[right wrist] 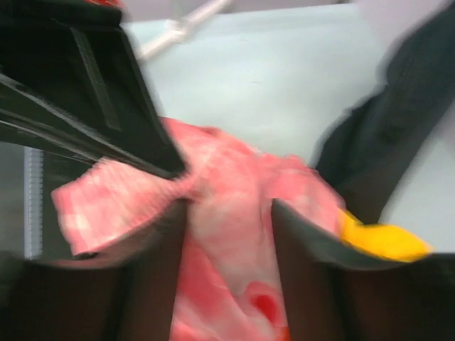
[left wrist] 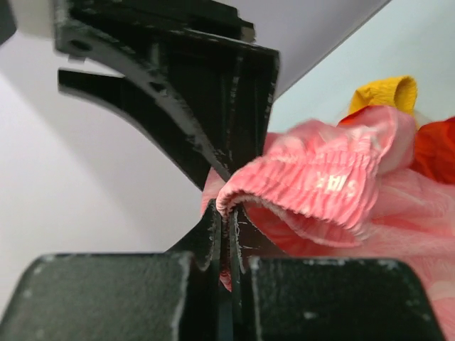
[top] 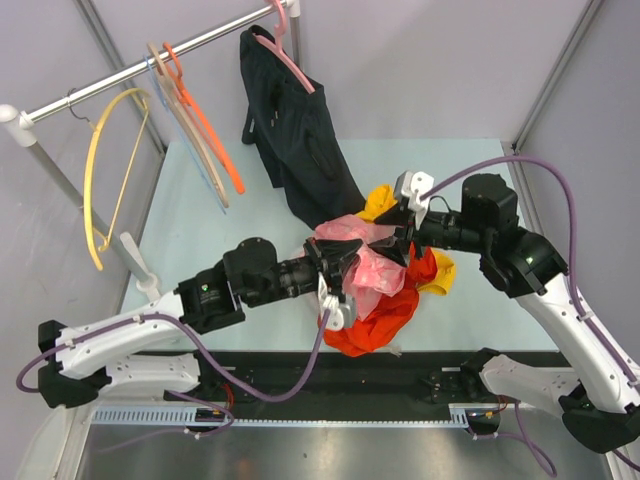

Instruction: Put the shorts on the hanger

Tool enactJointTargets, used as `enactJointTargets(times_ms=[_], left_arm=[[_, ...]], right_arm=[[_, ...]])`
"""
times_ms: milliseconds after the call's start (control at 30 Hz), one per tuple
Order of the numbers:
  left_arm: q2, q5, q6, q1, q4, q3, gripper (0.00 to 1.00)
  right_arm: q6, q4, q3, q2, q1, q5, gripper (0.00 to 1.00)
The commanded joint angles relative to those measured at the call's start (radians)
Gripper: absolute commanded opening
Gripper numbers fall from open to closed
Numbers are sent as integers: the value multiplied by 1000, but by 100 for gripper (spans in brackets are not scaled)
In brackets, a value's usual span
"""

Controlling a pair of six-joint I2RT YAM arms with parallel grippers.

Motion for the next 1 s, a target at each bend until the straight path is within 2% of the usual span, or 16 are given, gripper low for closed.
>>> enactJointTargets(times_ms=[0,100,300,333,467,567,767,967], left_arm=[[44,-5,-330,69,-80,166,0],[97,9,-514,119,-155,231,0],[264,-19,-801,182,-351,427,0],[293,-14,-879,196,-384,464,0],[438,17,-1024,251,-574,690,0],[489,53,-1084,267,-581,740,0],[503,63,-1127,267,-578,755,0],[493,66,-1134,270,-584,746,0]], right_arm=[[52,48,30,-22,-55,159,68],[73,19,28,-40,-115,185,85],[13,-48,2,-130,-125,185,99],[3,-53,-7,-146,-125,167,100],[-24,-30,-50,-181,-112,142,100],[-8,27,-84,-175,-63,186,100],[-62,186,-153,-131,121,491,100],[-94,340,-208,-62,168,697,99]])
